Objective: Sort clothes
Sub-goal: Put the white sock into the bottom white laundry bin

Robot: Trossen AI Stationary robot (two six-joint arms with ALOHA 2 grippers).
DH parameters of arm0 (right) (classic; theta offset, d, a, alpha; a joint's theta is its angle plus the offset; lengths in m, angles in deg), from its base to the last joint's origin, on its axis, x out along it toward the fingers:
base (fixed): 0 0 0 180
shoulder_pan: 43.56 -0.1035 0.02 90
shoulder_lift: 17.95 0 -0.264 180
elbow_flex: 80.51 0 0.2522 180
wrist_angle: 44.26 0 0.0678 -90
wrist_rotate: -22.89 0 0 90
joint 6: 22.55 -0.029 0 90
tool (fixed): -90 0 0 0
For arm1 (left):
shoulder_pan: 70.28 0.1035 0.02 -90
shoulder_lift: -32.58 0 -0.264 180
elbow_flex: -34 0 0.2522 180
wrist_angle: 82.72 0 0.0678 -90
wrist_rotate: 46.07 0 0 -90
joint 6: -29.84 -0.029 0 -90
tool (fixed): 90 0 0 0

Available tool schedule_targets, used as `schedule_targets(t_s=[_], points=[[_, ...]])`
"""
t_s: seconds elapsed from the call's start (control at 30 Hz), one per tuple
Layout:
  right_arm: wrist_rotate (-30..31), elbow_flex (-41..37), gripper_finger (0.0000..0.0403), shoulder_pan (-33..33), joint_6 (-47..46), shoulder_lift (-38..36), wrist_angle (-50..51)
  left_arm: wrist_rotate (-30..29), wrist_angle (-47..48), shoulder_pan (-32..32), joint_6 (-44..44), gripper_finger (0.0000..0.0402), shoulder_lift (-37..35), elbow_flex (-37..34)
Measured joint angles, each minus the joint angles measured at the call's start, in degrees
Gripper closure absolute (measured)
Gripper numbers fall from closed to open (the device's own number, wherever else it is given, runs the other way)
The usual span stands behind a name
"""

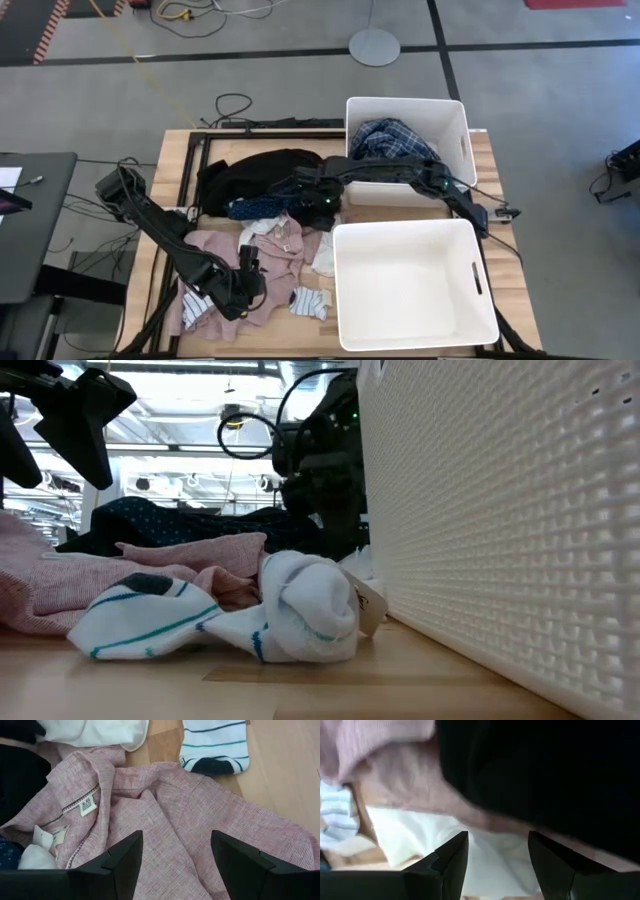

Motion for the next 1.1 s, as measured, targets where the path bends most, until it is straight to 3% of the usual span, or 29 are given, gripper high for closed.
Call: schedule_targets(t_s=[0.53,0.67,0.87,1.1], points=[[-1.95,-0.55,0.0189,-0.72,3.29,-0.24,5.20,0.14,0.06,0.00,-1.39,0.0173,0.00,0.00],[-1.10,-0.55,0.0240,-1.17,6.07,-0.22,7.00,0.11,0.08,0.00,-1.60,0.0173,0.00,0.00],[-0.84,-0.59,0.0386,-1.93,11.74,-0.22,8.95,0.11,0.12,0.00,-1.60,0.0173,0.00,0.00],[0.05,1.25,0.0399,-2.32,12.89,-0.22,9.04,0.09,0.37,0.00,-1.42,0.0173,0.00,0.00]])
